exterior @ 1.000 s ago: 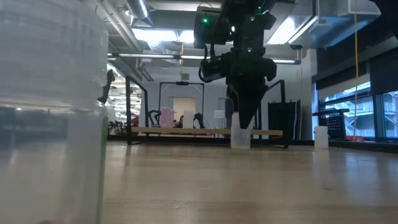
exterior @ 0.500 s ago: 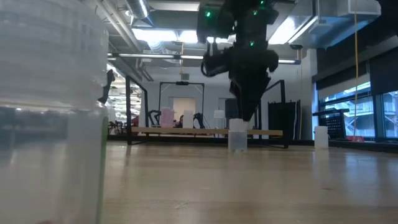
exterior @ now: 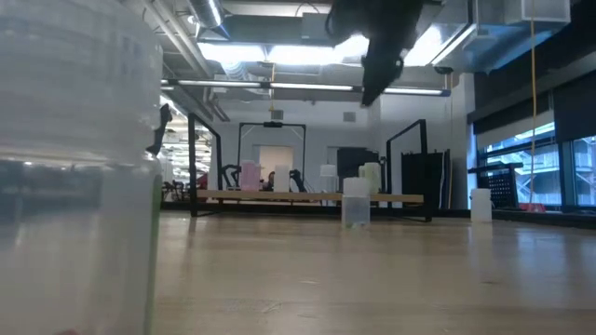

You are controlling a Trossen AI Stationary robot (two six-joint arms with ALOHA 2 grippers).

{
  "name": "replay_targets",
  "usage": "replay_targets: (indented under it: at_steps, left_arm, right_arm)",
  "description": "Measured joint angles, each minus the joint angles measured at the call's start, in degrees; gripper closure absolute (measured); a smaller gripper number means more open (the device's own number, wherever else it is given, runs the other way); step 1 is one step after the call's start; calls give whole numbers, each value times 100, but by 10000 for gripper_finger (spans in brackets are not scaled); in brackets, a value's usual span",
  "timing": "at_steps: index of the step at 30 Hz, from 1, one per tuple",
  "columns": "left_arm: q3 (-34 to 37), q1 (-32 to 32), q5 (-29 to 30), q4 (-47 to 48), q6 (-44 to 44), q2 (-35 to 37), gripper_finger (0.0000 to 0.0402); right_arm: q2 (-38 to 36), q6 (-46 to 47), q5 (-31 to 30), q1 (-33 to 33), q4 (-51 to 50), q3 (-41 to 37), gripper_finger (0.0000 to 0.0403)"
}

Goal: Pick and place medicine bottles onto shelf by color
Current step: Put the top transparent pill bottle on the shelf aligned with the other transparent pill bottle

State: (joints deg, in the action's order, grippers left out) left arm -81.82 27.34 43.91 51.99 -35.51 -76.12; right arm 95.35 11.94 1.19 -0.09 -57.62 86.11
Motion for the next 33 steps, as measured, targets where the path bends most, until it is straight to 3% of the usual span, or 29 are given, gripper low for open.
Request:
replay_targets:
  at_steps: [15, 24, 33]
  left_arm:
    - [0, -501, -554, -9, 398, -173, 374]
    - [0, -661, -572, -17, 420, -173, 374]
    - [2, -611, -605, -15, 418, -173, 374]
  right_arm:
    - [-1263, -65, -7, 573, 124, 0, 143]
    - [-994, -631, -11, 721, 157, -24, 143]
    - [-13, -1659, -15, 629, 432, -26, 143]
